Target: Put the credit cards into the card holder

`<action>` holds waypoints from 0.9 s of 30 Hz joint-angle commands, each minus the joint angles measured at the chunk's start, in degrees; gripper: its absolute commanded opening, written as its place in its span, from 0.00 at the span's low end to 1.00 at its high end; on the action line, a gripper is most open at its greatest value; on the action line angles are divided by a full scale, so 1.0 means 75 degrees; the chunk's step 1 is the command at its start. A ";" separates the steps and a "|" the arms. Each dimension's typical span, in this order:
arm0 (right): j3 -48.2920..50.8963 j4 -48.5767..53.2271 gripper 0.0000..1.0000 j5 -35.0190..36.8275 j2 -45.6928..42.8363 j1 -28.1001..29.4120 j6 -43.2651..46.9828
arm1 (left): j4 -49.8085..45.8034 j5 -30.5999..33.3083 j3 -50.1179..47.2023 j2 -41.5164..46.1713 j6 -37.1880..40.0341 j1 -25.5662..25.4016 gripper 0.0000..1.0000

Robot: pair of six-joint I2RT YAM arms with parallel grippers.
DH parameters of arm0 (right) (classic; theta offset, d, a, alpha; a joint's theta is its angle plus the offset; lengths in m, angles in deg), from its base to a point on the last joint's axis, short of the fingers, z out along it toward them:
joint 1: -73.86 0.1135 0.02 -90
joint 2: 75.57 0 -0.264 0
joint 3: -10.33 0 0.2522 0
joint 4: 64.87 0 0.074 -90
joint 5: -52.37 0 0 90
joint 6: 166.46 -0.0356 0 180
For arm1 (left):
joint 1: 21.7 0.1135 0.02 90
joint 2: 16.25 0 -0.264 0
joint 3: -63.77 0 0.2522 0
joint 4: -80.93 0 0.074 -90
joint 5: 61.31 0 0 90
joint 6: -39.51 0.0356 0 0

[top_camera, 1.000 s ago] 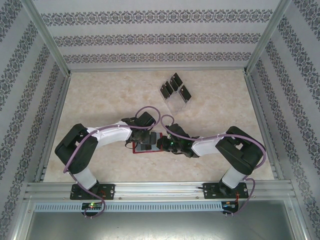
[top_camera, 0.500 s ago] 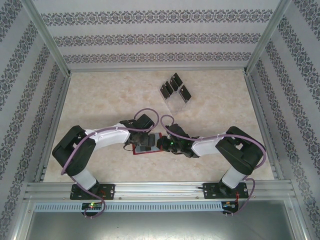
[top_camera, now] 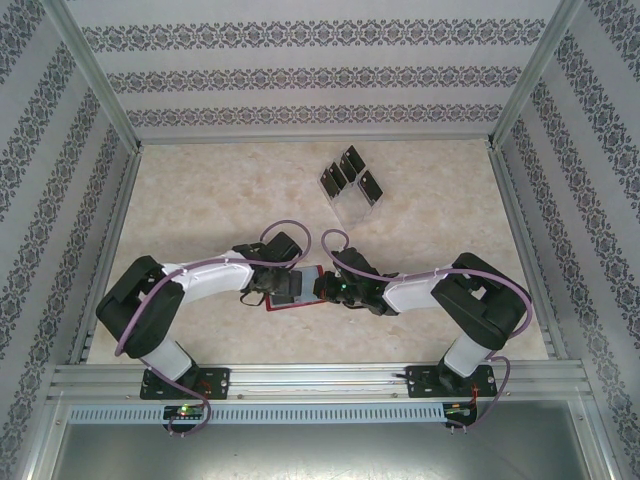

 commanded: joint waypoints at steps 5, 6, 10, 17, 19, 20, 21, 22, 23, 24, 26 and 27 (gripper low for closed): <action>0.0132 0.0886 0.00 0.0441 0.0083 -0.0115 0.0010 | -0.0508 0.0385 -0.0138 0.0206 -0.0167 0.0214 0.99; 0.0121 0.0891 0.00 0.0441 0.0081 -0.0112 0.0011 | -0.0521 0.0408 -0.0150 0.0219 -0.0162 0.0225 0.99; 0.0118 0.0905 0.00 0.0452 0.0071 -0.0115 0.0008 | -0.0574 0.0482 -0.0209 0.0283 -0.0221 0.0243 0.99; -0.0190 0.0930 0.00 0.0038 -0.0077 -0.0119 0.0225 | -0.0300 0.0293 -0.0090 0.0442 -0.0055 0.0295 1.00; -0.0438 0.1109 0.00 -0.0155 -0.0183 -0.0129 0.0349 | -0.0230 0.0188 0.0039 0.0485 -0.0030 0.0314 1.00; -0.0548 0.1224 0.00 -0.0224 -0.0265 -0.0119 0.0412 | -0.0205 0.0152 0.0098 0.0513 -0.0031 0.0328 1.00; -0.0671 0.1368 0.00 -0.0271 -0.0359 -0.0123 0.0485 | -0.0185 0.0085 0.0164 0.0572 -0.0045 0.0338 1.00; -0.0778 0.1537 0.00 -0.0295 -0.0459 -0.0128 0.0555 | -0.0170 0.0033 0.0209 0.0655 -0.0069 0.0343 1.00; -0.0873 0.1687 0.00 -0.0282 -0.0543 -0.0123 0.0631 | -0.0159 -0.0011 0.0241 0.0719 -0.0087 0.0342 1.00; -0.0990 0.1905 0.00 -0.0263 -0.0667 -0.0128 0.0720 | -0.0158 -0.0041 0.0253 0.0827 -0.0112 0.0354 1.00; -0.1194 0.2320 0.00 -0.0189 -0.0850 -0.0128 0.0904 | -0.0178 -0.0066 0.0237 0.1028 -0.0135 0.0364 1.00; -0.1316 0.2554 0.03 -0.0130 -0.0919 -0.0120 0.1007 | -0.0229 -0.0065 0.0221 0.1110 -0.0139 0.0381 1.00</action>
